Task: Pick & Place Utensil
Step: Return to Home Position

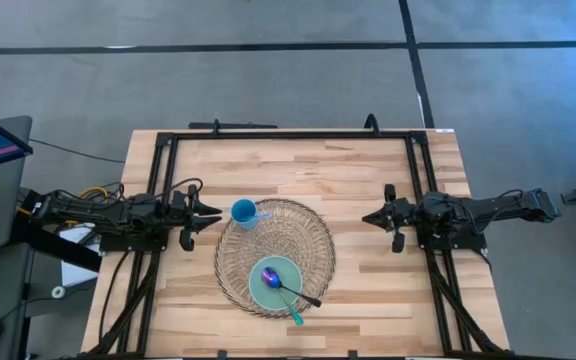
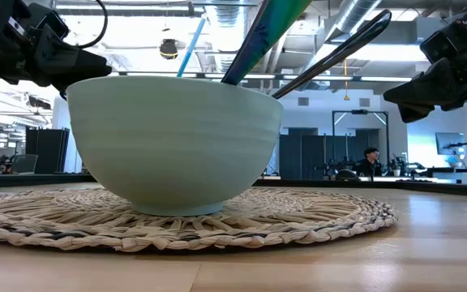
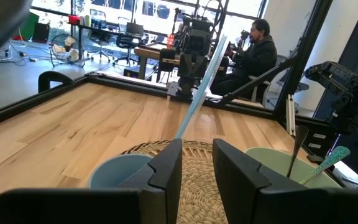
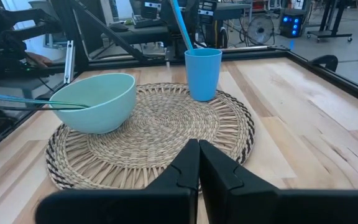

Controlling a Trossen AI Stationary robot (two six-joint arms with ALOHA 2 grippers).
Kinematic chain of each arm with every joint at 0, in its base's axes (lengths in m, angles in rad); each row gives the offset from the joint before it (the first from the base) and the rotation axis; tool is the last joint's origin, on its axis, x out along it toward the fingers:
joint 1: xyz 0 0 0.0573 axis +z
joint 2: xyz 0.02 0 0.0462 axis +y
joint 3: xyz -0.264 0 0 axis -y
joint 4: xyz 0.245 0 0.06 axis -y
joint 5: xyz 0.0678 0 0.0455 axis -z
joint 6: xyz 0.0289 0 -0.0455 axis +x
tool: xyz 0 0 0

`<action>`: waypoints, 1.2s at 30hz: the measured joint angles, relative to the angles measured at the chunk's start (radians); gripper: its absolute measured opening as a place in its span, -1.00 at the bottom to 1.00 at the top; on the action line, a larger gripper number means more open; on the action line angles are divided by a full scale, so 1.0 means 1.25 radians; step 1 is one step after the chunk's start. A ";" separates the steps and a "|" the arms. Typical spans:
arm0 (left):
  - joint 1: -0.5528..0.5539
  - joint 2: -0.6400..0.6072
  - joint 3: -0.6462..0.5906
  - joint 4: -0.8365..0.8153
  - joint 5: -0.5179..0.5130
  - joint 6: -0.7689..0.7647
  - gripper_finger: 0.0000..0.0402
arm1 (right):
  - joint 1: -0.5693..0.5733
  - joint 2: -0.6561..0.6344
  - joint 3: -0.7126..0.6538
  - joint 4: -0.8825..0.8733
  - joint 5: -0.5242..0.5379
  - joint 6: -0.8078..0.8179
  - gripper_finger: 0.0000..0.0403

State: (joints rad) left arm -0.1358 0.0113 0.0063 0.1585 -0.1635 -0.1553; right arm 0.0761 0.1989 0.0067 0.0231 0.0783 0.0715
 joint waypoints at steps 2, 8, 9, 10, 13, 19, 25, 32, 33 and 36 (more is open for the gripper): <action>0.000 0.000 0.000 0.000 0.000 0.000 -0.55 | 0.000 0.000 0.000 0.000 0.000 0.000 -1.00; 0.000 0.000 0.000 0.000 0.000 0.000 -0.55 | 0.000 0.000 0.000 0.000 0.000 0.000 -1.00; 0.000 0.000 0.000 0.000 0.000 0.000 -0.55 | 0.000 0.000 0.000 0.000 0.000 0.000 -1.00; 0.000 0.000 0.000 0.000 0.000 0.000 -0.55 | 0.000 0.000 0.000 0.000 0.000 0.000 -1.00; 0.000 0.000 0.000 0.000 0.000 0.000 -0.55 | 0.000 0.000 0.000 0.000 0.000 0.000 -1.00; 0.000 0.000 0.000 0.000 0.000 0.000 -0.55 | 0.000 0.000 0.000 0.000 0.000 0.000 -1.00; 0.000 0.004 0.000 0.002 0.001 0.000 -0.55 | -0.001 0.000 0.000 0.000 0.000 0.000 -1.00; 0.000 0.032 0.000 0.003 0.001 0.000 -0.55 | -0.001 0.000 0.000 0.002 0.001 0.000 -1.00; 0.000 0.038 0.000 0.003 0.001 0.000 -0.55 | -0.001 0.000 0.000 0.002 0.001 0.000 -1.00; 0.000 0.055 0.000 0.004 0.000 0.000 -0.55 | -0.001 0.000 0.000 0.002 0.001 0.000 -1.00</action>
State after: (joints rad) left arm -0.1356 0.0799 0.0063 0.1640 -0.1635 -0.1553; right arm 0.0753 0.1989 0.0063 0.0261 0.0792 0.0715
